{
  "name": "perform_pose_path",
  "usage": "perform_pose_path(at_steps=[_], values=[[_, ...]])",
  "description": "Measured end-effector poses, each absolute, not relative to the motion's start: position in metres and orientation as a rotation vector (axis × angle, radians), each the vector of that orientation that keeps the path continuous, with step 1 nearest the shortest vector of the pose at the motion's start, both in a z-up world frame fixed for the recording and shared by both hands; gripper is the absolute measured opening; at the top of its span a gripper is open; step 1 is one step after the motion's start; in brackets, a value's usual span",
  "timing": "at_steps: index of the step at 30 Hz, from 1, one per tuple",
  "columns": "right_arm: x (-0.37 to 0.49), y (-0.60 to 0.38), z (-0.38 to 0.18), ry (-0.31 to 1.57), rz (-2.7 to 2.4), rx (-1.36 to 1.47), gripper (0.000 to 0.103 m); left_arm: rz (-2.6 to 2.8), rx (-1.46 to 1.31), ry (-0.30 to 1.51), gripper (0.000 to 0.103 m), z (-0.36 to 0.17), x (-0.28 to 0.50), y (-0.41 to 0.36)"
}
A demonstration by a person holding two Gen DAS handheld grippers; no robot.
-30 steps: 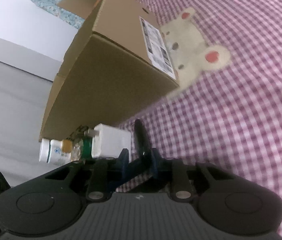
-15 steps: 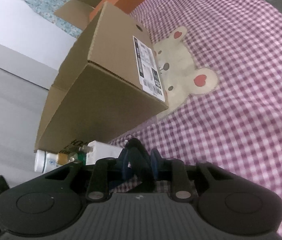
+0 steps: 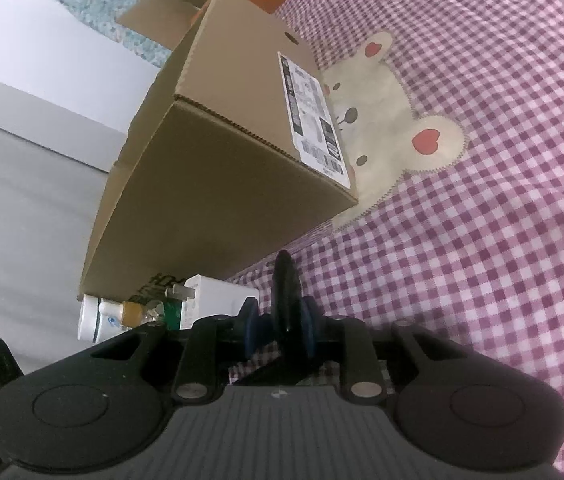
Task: Organize rigid objects
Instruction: 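Carry the black case into the box and open the right gripper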
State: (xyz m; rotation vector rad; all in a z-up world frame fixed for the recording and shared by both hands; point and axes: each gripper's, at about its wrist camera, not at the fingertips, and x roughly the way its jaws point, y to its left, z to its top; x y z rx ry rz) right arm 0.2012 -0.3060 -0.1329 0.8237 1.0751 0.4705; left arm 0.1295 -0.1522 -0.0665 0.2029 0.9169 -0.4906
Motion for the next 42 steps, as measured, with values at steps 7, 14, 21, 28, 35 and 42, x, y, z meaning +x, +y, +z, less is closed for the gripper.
perform_pose_path(at_steps=[7, 14, 21, 28, 35, 42], values=[[0.185, -0.329, -0.126, 1.052, 0.478, 0.827, 0.020, -0.501, 0.211, 0.907, 0.024, -0.061, 0.123, -0.152], [0.162, -0.342, -0.110, 1.024, 0.473, 0.818, 0.020, -0.517, 0.217, 0.868, 0.024, -0.048, 0.107, -0.150], [0.139, -0.348, -0.072, 0.964, 0.481, 0.772, 0.020, -0.528, 0.202, 0.797, 0.024, -0.023, 0.088, -0.143], [0.123, -0.336, -0.023, 0.891, 0.491, 0.715, 0.020, -0.529, 0.183, 0.709, 0.024, 0.003, 0.068, -0.131], [0.131, -0.317, 0.030, 0.799, 0.554, 0.647, 0.020, -0.488, 0.182, 0.605, 0.024, 0.043, 0.069, -0.117], [0.197, -0.268, 0.066, 0.803, 0.695, 0.604, 0.018, -0.395, 0.129, 0.655, 0.024, 0.071, 0.135, -0.080]])
